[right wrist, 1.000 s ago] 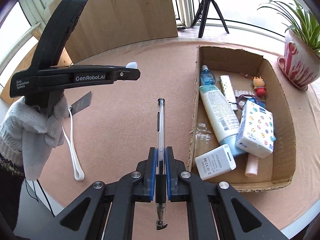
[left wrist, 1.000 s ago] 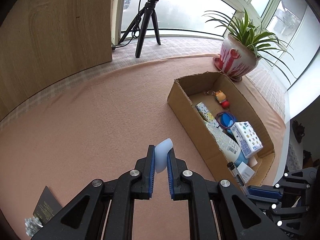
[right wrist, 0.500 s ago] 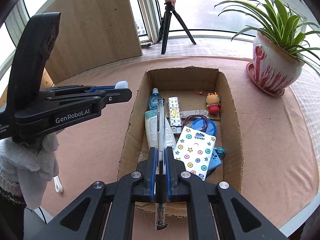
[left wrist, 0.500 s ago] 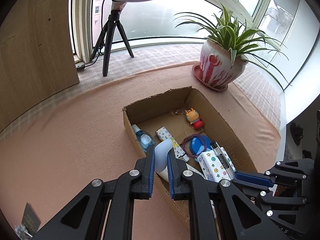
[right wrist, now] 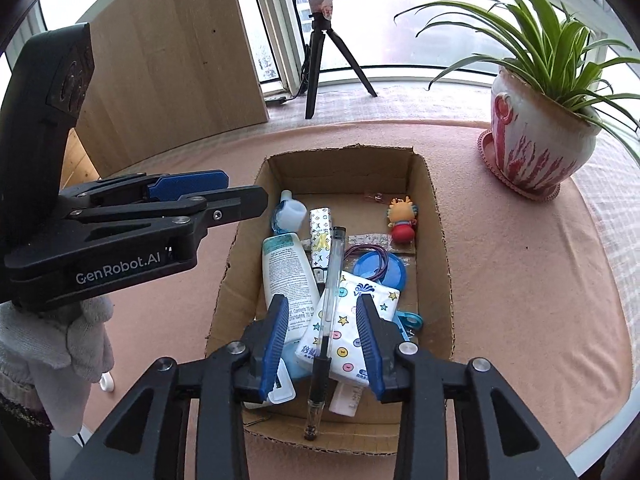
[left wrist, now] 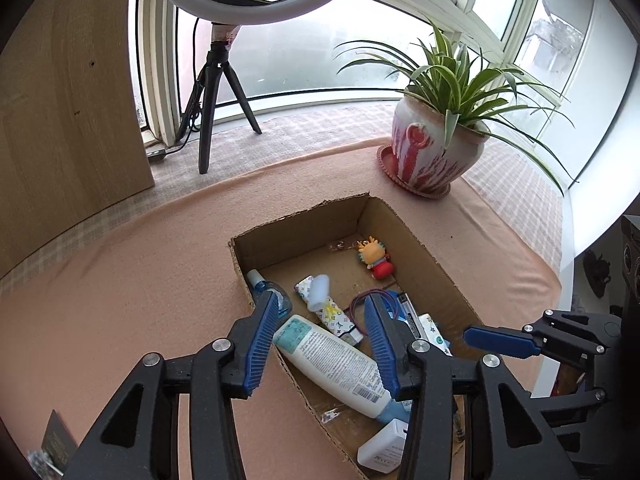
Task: Organize objects
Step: 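Carry the eraser and pen into the box and open both grippers, then move both grippers over the white massager cable with grey heads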
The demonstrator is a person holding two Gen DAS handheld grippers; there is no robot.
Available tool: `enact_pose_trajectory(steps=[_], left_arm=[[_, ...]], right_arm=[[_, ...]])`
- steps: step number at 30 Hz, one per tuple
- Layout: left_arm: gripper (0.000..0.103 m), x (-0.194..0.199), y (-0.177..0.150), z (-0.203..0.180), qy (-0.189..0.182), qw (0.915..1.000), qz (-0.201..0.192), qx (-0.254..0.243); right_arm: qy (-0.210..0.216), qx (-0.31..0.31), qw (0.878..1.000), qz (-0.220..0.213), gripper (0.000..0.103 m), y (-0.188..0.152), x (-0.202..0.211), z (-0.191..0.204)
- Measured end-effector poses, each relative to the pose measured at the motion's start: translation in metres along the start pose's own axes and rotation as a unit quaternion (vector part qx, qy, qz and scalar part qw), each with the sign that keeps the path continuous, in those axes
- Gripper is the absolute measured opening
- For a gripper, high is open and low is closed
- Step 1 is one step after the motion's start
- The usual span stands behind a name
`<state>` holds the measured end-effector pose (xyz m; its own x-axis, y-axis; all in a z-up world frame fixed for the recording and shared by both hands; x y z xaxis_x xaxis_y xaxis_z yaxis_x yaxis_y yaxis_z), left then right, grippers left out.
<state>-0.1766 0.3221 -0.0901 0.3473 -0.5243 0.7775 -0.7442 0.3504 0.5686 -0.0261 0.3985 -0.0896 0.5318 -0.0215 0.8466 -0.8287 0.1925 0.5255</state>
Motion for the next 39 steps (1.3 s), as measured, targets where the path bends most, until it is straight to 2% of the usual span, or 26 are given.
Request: enact_pose_trajectory(steps=[7,11,15,18,21,25,31,36,39], left_arm=[[0.048,0.027,-0.017,0.035,0.008,0.9986,-0.011,0.051],[0.048,0.055,-0.043,0.074,0.048,0.9947,-0.022,0.088],[0.048,0.087,-0.082,0.125,0.081,0.9856,-0.029,0.145],[0.048,0.112,-0.115,0.165,0.115,0.9737,-0.036,0.194],[0.048,0.135,-0.148,0.205,0.138,0.9571,-0.045,0.251],[0.048,0.155,-0.192,0.246,0.157,0.9374,-0.047,0.307],[0.048,0.153,-0.238,0.283,0.150,0.9128,-0.048,0.377],[0.047,0.140,-0.255,0.287,0.124,0.9025,-0.061,0.408],[0.040,0.133,-0.263,0.287,0.116,0.8944,-0.073,0.426]], right_arm=[[0.019,-0.005,1.000,-0.011,0.032,0.003,0.007,0.016],[0.049,0.009,0.999,-0.013,0.032,0.007,0.005,0.042],[0.086,0.042,0.995,-0.004,0.032,0.012,-0.006,0.082],[0.113,0.070,0.991,0.008,0.032,0.016,-0.018,0.118],[0.146,0.099,0.984,0.026,0.032,0.018,-0.032,0.157],[0.192,0.133,0.971,0.054,0.032,0.020,-0.052,0.208],[0.250,0.160,0.948,0.112,0.032,0.020,-0.096,0.280],[0.275,0.167,0.932,0.166,0.032,0.016,-0.134,0.319],[0.271,0.181,0.926,0.189,0.032,0.015,-0.151,0.336]])
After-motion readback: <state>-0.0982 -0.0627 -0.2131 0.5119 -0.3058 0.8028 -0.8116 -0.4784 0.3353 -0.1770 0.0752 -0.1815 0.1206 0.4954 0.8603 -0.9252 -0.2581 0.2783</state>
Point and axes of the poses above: each gripper's, at about its wrist camera, not at the fingertips, and x roughly against the way its jaws point, z to its left, y to its top, the point moved 3 cm from there along -x, roughly the way its jaws point, and after that the axes turned 7 degrees about x, right-handed, at the moved point
